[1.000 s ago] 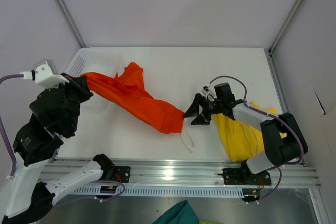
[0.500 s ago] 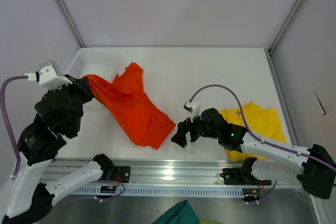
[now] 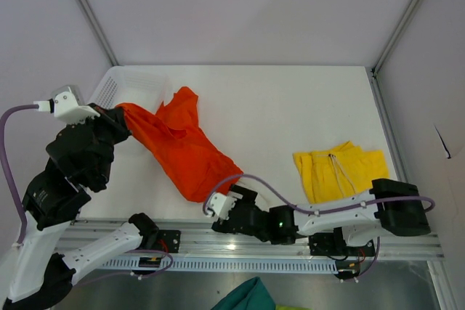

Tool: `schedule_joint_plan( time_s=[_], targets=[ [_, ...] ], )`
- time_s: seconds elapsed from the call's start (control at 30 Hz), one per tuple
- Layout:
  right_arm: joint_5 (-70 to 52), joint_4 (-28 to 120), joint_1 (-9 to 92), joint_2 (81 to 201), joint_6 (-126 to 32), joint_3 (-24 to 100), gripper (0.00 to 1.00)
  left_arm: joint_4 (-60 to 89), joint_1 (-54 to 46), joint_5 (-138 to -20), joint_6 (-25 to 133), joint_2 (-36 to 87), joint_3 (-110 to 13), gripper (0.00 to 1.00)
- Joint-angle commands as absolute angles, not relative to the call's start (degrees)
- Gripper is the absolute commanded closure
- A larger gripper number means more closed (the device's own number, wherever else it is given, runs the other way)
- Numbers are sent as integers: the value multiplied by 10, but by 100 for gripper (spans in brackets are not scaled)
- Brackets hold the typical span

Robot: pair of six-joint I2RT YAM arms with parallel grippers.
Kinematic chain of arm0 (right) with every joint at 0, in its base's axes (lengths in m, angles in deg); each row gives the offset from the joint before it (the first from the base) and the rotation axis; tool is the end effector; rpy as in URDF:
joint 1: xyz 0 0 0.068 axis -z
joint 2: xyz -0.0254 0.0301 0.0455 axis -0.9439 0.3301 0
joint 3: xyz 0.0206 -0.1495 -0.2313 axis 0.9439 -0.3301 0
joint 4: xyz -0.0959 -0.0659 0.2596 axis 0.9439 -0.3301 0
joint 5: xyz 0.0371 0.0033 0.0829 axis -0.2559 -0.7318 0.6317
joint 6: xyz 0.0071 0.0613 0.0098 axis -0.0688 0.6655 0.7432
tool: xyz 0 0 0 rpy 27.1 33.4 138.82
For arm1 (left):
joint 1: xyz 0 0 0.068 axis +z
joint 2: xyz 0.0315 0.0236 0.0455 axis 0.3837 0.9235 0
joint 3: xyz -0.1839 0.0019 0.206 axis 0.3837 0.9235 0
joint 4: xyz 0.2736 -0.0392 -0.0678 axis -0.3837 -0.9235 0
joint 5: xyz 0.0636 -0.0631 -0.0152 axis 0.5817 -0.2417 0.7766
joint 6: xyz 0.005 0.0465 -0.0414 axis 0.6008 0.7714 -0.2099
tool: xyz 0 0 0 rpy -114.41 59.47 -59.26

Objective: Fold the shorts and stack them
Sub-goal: Flatten the shorts out

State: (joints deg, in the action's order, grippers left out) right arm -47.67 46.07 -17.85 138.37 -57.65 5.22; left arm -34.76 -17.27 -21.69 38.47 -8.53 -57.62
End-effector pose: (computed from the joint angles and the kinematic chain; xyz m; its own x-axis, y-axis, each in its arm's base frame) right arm 0.0324 0.3121 0.1987 0.0406 -0.6186 -0.7847 -0.8445 0.3985 -0.3578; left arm 0.0962 -0.0336 0.4953 -0.0218 -0.3732 -0.9275 -0.1816 0.9138 -0.3634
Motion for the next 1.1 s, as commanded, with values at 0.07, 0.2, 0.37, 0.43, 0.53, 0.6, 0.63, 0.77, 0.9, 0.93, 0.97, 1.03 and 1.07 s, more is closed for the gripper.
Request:
schedule_joint_plan(
  time_s=[0.07,0.2,0.37,0.43,0.53,0.6,0.63,0.77,0.9,0.93,0.97,1.03,1.07],
  targets=[
    [-645,555,-233,1468,-716,85,7,-334,-169,-228,373,-83,-588,100],
    [-672,565,-247,1534,-752,124,10,-332,-169,-234,372,-78,-587,100],
    [-704,604,-274,1595,-803,147,14,-330,-169,-240,374,-75,-593,100],
    [-699,604,-279,1615,-805,153,14,-330,-169,-240,376,-75,-594,100],
    [-683,607,-289,1622,-797,152,14,-330,-169,-240,378,-74,-600,100],
    [-683,613,-293,1628,-794,150,12,-332,-169,-240,380,-74,-602,100],
    [-685,615,-293,1632,-794,152,12,-332,-169,-240,380,-73,-603,100],
    [-708,638,-292,1666,-811,169,27,-332,-169,-241,380,-76,-603,100],
    [-712,656,-283,1701,-834,185,33,-332,-169,-245,380,-75,-604,100],
    [-707,658,-275,1709,-836,187,37,-332,-169,-245,381,-74,-606,100],
    [-704,661,-272,1712,-835,186,42,-332,-169,-246,381,-73,-606,100],
    [-700,664,-262,1716,-833,182,46,-332,-169,-247,381,-75,-606,100],
    [-701,666,-260,1720,-833,182,48,-332,-169,-247,381,-75,-605,100]
  ],
)
